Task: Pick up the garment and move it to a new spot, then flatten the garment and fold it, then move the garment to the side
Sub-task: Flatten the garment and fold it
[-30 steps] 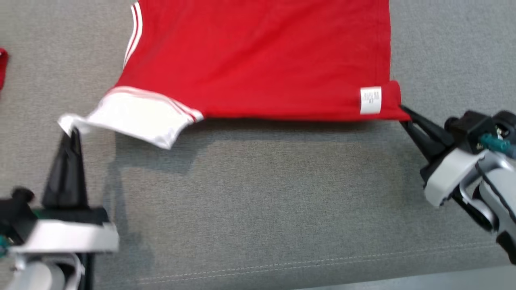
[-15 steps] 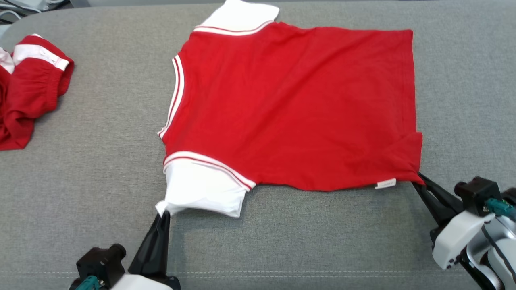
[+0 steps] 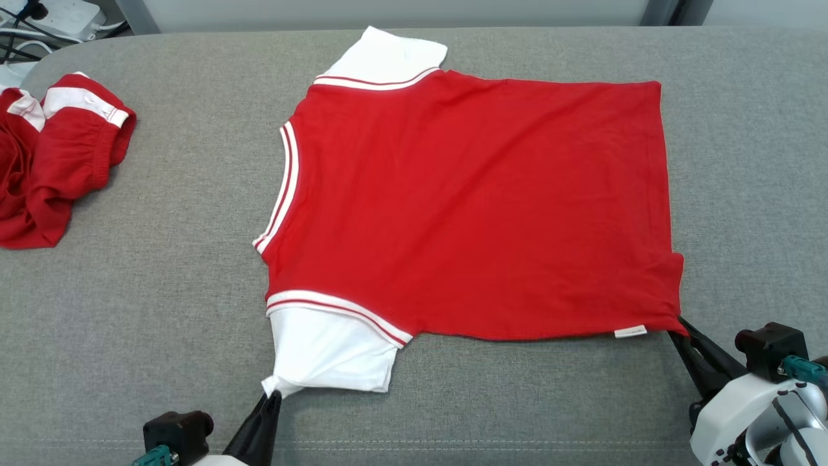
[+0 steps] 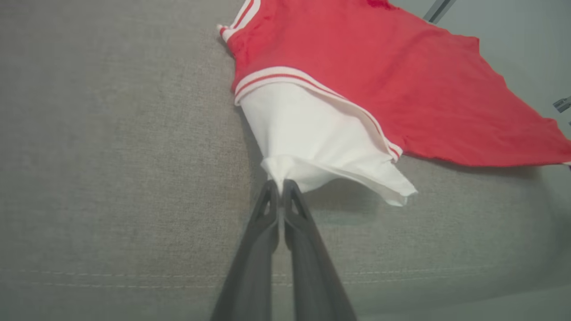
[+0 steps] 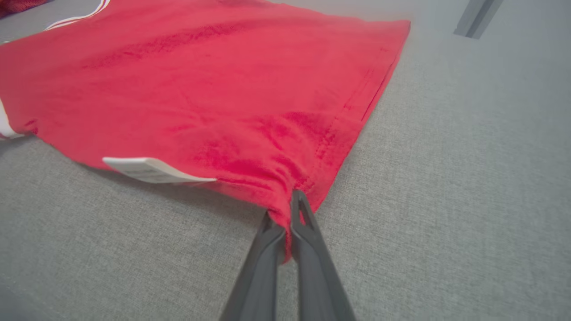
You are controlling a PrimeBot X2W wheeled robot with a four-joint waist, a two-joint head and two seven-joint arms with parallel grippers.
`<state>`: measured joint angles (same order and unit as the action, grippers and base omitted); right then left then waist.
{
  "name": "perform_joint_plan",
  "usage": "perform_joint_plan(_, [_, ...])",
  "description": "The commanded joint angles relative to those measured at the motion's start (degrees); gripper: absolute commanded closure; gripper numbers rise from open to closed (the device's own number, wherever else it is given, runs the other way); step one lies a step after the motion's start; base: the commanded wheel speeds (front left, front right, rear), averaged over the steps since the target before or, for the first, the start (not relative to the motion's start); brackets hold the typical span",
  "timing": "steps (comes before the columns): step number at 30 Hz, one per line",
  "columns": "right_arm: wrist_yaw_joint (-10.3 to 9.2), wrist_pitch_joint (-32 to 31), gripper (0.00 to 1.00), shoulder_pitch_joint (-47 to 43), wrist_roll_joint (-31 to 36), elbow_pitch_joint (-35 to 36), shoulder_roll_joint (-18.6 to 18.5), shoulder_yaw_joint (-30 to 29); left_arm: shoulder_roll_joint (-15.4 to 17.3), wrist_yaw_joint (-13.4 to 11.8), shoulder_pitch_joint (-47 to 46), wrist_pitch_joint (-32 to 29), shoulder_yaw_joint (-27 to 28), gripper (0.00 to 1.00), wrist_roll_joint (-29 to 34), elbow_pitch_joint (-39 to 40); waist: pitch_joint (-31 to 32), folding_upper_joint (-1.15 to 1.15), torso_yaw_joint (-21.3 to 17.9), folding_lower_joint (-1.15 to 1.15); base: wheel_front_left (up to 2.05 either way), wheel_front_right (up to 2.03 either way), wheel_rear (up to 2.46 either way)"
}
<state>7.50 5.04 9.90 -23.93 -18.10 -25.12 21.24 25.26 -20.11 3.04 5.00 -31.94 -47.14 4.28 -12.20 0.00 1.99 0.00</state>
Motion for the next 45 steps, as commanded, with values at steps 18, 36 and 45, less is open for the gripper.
perform_joint_plan(18, [-0.01,7.46,0.0,-5.32,4.19,4.8,7.55,-12.05,3.78,1.29,-8.86,7.19,7.55,0.0,2.48,1.72,5.25,0.0,-2.83,0.0,0.0,0.0,0.0])
perform_joint_plan(36, [-0.01,9.93,0.0,-9.96,7.45,6.83,17.28,-17.33,-6.24,13.16,-5.55,9.98,25.38,0.0,15.45,-10.53,11.62,0.0,-4.99,0.0,0.0,0.0,0.0])
perform_joint_plan(45, [-0.01,9.95,0.0,-13.93,7.97,8.32,17.89,-17.82,-11.47,23.32,1.26,9.99,35.67,0.0,24.65,-11.42,13.03,0.0,-4.24,0.0,0.0,0.0,0.0])
